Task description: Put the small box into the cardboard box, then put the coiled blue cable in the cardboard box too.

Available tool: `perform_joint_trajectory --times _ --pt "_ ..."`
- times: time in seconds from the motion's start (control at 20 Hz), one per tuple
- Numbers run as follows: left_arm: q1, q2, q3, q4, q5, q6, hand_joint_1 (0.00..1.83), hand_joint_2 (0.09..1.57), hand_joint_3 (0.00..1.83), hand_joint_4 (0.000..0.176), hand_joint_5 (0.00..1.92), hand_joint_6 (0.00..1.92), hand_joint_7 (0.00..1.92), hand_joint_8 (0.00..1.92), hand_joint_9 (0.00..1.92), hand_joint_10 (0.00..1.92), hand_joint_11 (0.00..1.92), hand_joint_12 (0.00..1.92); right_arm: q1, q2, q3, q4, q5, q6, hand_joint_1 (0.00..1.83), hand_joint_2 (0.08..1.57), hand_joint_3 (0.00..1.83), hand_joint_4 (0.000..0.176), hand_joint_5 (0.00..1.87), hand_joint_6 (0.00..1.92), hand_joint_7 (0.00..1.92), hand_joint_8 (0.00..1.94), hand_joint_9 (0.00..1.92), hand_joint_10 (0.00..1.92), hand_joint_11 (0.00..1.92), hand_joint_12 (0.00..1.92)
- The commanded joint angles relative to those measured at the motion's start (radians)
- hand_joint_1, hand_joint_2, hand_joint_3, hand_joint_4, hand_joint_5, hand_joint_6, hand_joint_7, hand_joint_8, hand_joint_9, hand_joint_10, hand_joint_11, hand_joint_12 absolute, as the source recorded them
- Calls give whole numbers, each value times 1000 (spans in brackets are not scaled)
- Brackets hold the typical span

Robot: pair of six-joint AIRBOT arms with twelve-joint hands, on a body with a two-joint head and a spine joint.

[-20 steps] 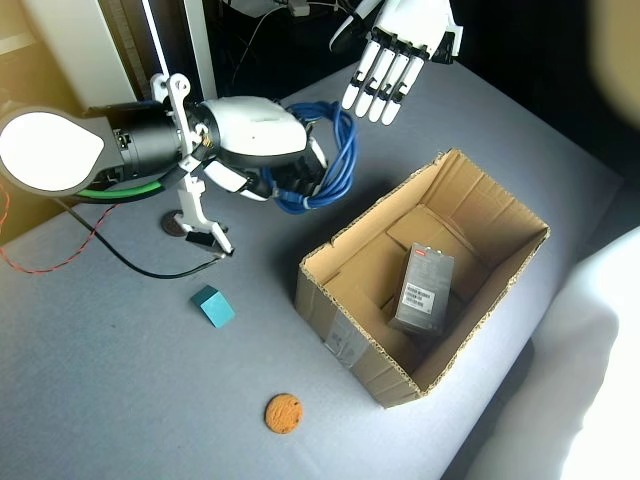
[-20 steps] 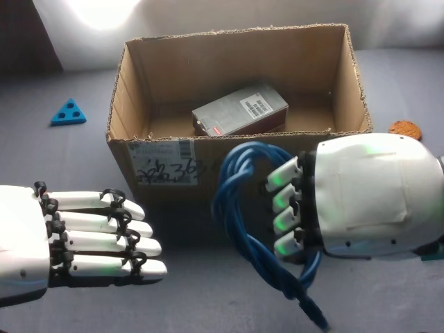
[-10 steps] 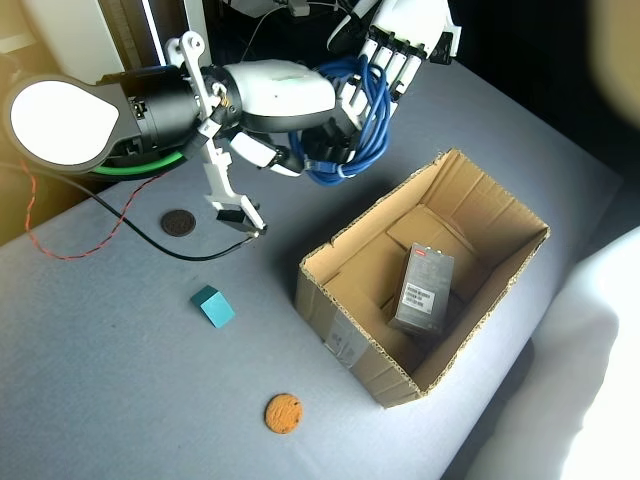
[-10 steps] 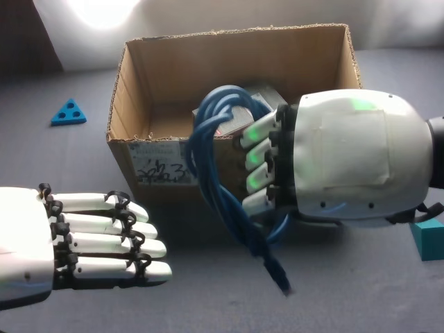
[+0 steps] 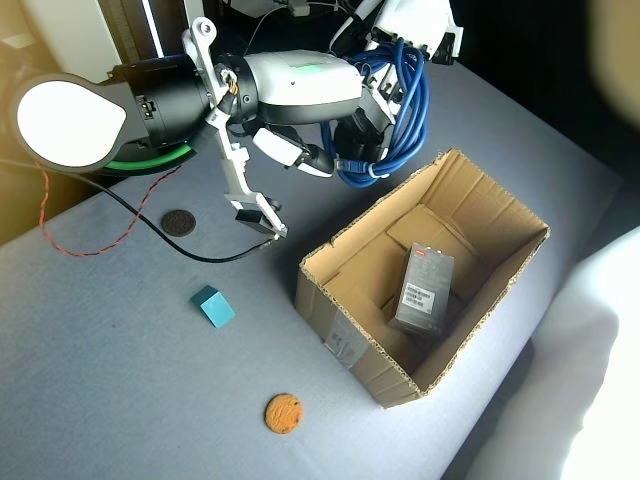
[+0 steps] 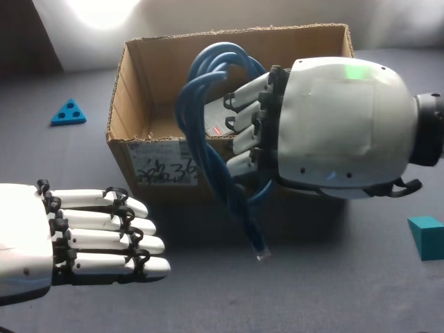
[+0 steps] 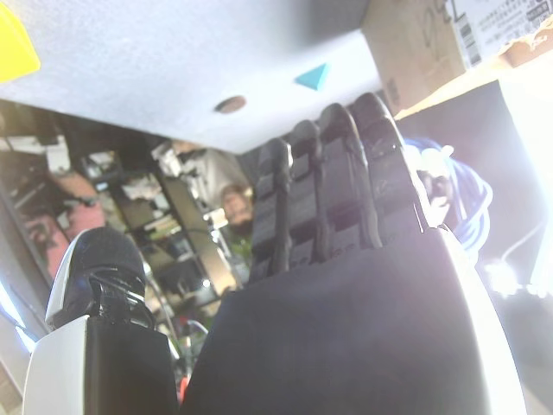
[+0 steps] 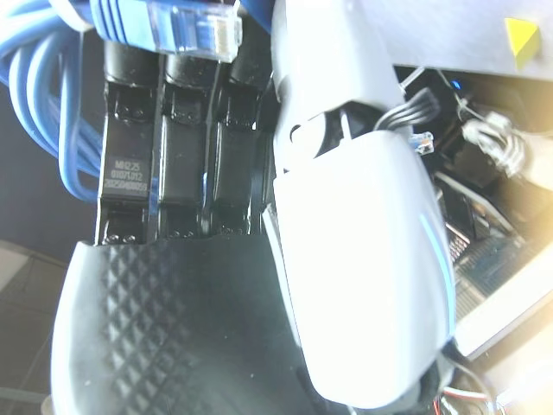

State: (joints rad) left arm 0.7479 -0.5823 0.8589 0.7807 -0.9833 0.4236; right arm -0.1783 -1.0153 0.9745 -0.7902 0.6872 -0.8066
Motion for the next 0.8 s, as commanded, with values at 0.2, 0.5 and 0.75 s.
perform_joint_trajectory --times 0.2,0.5,0.75 --pt "-11 1 -4 -38 -97 -2 207 1161 2 0 208 0 204 1 186 1 0 390 27 -26 69 137 88 -28 1391 1065 1 0 1016 906 1092 751 1028 1016 822 1118" --pt "-11 1 -3 -38 -97 -2 179 1171 2 0 212 2 219 3 198 3 0 408 47 -55 123 239 80 -66 1404 1078 0 0 1006 910 1062 785 997 1064 768 1287" --pt "-10 1 -2 -38 -97 -2 190 1171 0 0 206 0 204 0 175 1 0 340 51 -80 173 297 59 -68 1390 1067 0 0 1022 874 1095 724 1017 1066 808 1152"
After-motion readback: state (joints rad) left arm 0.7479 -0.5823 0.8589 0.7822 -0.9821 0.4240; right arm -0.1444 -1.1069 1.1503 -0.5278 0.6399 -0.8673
